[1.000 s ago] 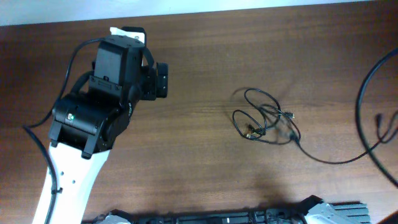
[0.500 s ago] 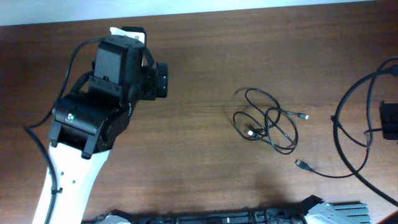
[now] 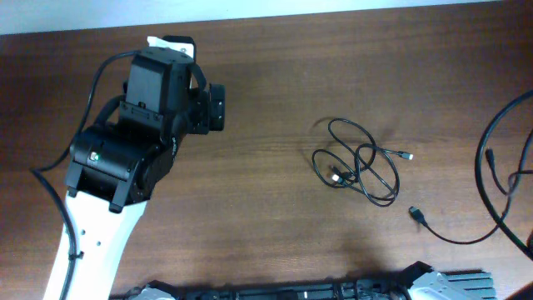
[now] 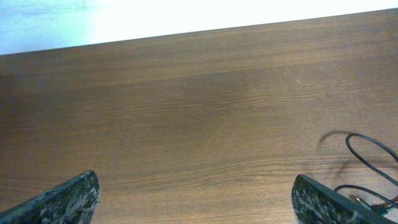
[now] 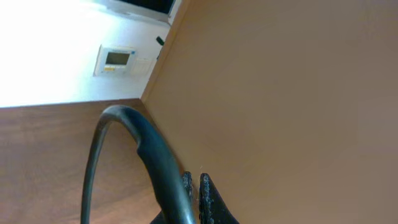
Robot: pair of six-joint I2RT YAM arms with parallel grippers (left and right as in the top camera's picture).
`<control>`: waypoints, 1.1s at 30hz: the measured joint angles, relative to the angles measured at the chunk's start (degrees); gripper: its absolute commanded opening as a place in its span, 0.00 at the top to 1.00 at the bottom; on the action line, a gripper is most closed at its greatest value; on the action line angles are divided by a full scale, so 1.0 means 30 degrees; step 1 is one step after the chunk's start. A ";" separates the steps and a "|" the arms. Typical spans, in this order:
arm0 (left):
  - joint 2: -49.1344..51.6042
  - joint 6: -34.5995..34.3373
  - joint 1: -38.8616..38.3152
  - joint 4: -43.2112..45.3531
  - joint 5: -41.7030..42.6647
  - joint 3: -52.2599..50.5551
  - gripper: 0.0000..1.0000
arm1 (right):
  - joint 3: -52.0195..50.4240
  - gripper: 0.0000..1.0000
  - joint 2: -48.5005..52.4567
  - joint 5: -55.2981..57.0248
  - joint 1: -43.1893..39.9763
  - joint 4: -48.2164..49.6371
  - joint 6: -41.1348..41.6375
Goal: Untangle cables
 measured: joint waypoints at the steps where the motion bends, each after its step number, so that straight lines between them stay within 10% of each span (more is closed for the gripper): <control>1: 0.0000 0.0000 0.0000 0.0000 0.0000 0.0007 0.01 | 0.0000 0.96 0.0000 0.0007 0.0000 0.0073 0.0379; 16: 0.0000 0.0000 0.0000 0.0000 0.0000 0.0000 0.01 | -0.0007 0.96 0.4124 0.0801 -0.1603 0.1399 0.2018; 25: 0.0000 0.0000 0.0000 0.0000 -0.0007 0.0007 0.01 | 0.0000 0.96 0.7388 0.0459 -1.0265 0.2055 0.2062; 33: 0.0000 0.0000 0.0000 0.0000 0.0000 0.0015 0.01 | -0.0036 0.96 0.9136 -0.8801 -1.9832 0.4903 0.2149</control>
